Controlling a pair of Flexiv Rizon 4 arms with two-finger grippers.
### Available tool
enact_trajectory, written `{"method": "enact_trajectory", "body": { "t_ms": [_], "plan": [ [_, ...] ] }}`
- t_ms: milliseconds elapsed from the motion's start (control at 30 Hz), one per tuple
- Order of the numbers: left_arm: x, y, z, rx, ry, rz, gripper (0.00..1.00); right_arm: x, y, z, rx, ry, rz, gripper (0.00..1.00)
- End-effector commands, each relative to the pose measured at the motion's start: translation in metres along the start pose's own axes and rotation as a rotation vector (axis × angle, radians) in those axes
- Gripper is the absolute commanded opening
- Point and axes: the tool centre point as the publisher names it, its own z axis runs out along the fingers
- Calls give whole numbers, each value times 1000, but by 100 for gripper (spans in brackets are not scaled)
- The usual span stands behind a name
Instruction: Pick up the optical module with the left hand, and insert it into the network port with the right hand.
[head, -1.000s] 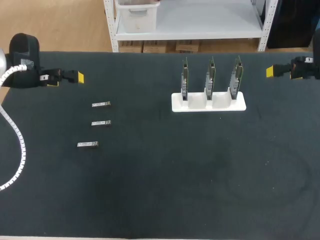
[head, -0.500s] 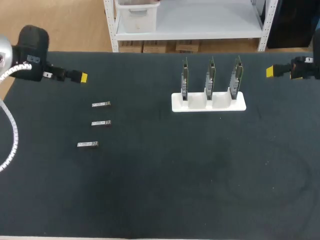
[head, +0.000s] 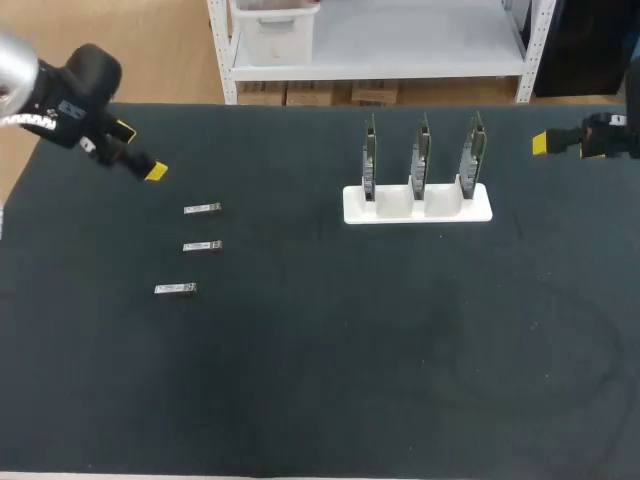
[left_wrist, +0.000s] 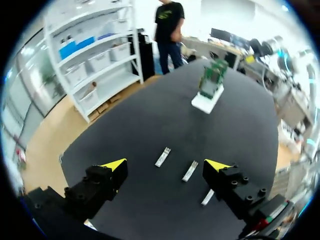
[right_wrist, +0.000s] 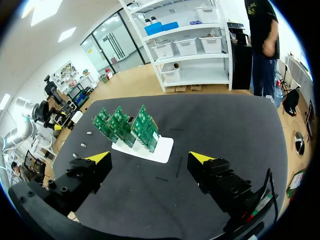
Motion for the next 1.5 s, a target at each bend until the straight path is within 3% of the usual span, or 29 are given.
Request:
{"method": "enact_trajectory", "body": {
  "t_ms": [33,333,567,1033,1500],
  "plan": [
    [-3,11,12,34,122,154,100,0,0,0,0,0,0,100],
    [7,15,34,73,291,314,100,0,0,0,0,0,0,100],
    [12,11,52,88,413,314,100,0,0,0,0,0,0,100],
    [27,10,79,73,506,362,100,0,0,0,0,0,0,100],
    [36,14,103,110,544,402,100,0,0,0,0,0,0,100]
  ]
}}
